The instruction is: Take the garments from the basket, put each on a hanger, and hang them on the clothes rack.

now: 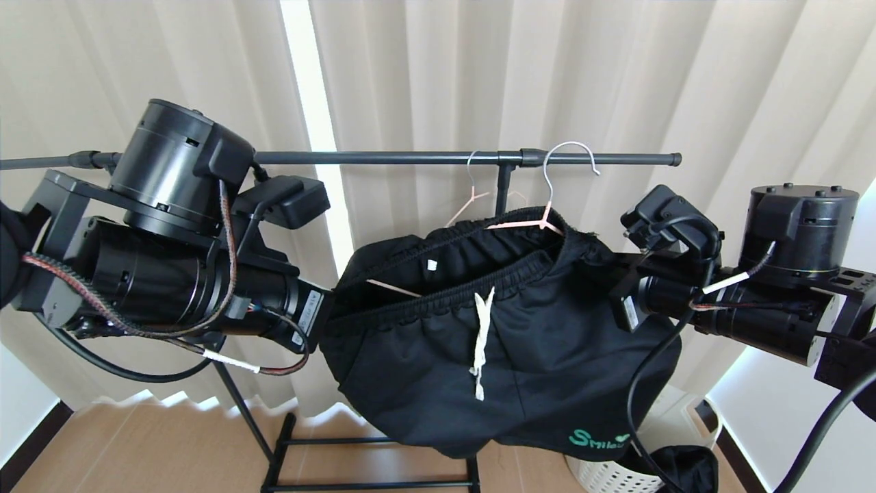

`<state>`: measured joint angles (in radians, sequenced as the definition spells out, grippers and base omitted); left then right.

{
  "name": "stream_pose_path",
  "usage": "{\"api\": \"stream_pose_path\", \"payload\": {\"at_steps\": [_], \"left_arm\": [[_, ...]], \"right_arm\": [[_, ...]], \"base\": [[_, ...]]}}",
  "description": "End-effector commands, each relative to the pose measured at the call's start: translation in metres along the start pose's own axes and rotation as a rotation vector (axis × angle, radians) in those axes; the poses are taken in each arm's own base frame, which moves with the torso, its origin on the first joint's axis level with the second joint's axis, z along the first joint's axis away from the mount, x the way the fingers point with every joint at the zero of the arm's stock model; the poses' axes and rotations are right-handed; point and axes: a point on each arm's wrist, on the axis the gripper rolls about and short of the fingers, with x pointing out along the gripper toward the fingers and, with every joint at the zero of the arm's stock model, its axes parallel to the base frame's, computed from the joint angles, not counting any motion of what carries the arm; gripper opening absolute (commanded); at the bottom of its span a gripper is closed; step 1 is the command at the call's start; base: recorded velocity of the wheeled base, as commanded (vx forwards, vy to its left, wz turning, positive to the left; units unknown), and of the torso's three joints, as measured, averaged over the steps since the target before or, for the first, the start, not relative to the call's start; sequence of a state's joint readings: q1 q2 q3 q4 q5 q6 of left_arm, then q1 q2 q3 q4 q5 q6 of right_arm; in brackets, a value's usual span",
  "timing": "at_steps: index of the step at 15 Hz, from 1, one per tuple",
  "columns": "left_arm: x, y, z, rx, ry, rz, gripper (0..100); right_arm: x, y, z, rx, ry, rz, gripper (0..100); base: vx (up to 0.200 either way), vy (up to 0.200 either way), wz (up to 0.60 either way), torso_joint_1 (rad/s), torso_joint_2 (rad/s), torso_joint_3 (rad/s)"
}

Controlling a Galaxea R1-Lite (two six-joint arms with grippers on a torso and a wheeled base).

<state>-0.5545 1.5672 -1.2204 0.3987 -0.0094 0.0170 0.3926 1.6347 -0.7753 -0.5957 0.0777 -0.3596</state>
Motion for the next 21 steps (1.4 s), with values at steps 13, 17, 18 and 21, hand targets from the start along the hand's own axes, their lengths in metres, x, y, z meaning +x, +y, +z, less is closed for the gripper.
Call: {"api": "stream_pose_path", "payload": {"at_steps": [13,17,18,21], "left_arm": [[0.036,-0.049,0.006,0.094,-0.013,-0.147,0],[0.034,-0.05,0.014,0.102,-0.098,-0.151,100],[0.034,-0.05,0.015,0.103,-0.104,-0.151,100],[0.03,-0.053,0.016,0.112,-0.118,-0.155,100]], "right_arm": [[0.005,0.017,-0.004,0.001,-0.098,0.027,0],[0.001,0.019,-0.006,-0.008,-0.158,0.045,0],[0.001,0.019,-0.006,-0.008,-0.158,0.045,0],[-0.001,0.02,-0.006,-0.01,-0.16,0.05,0]], "base": [[0.0,0.0,0.0,0.0,0.0,0.0],[0.0,0.0,0.0,0.0,0.0,0.0],[0.0,0.0,0.0,0.0,0.0,0.0],[0.0,0.0,0.0,0.0,0.0,0.0]]}}
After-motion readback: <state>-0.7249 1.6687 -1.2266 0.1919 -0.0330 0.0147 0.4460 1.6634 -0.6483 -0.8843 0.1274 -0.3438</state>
